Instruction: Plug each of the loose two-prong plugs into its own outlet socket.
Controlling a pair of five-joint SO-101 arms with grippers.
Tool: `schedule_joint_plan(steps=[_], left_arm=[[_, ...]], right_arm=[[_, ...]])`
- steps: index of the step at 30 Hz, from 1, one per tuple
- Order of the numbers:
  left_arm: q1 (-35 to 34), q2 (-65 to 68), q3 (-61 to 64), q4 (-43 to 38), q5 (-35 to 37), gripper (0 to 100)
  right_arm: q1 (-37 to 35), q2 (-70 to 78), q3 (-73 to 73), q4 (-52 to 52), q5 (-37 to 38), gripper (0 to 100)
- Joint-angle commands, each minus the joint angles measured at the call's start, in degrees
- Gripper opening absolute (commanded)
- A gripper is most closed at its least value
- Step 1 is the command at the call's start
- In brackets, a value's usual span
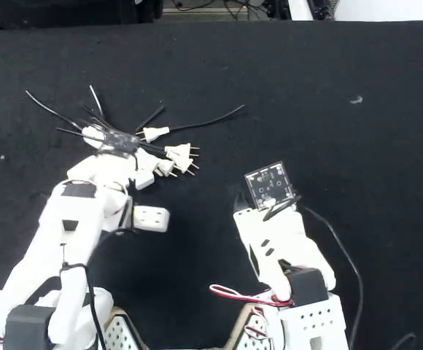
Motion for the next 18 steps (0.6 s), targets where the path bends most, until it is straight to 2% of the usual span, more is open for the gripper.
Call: schedule_joint_plan(steps=[1,5,14,18], left_arm=[[3.65,0.44,-0.66,2.46,2.29,18],[2.86,0.35,-2.33,3.16,3.6,18],[-4.62,0.62,-17.54,14.77,3.78,18],[-7.6,0.53,-15.6,14.77,3.43,18]], right_arm=[[-0.62,-0.66,-0.48,0.18,0.0,22.9],[-0.62,-0.66,-0.48,0.18,0.0,22.9],[-0.62,-0.66,-0.48,0.18,0.0,22.9],[-0.79,-0.66,0.75,1.49,0.0,22.9]])
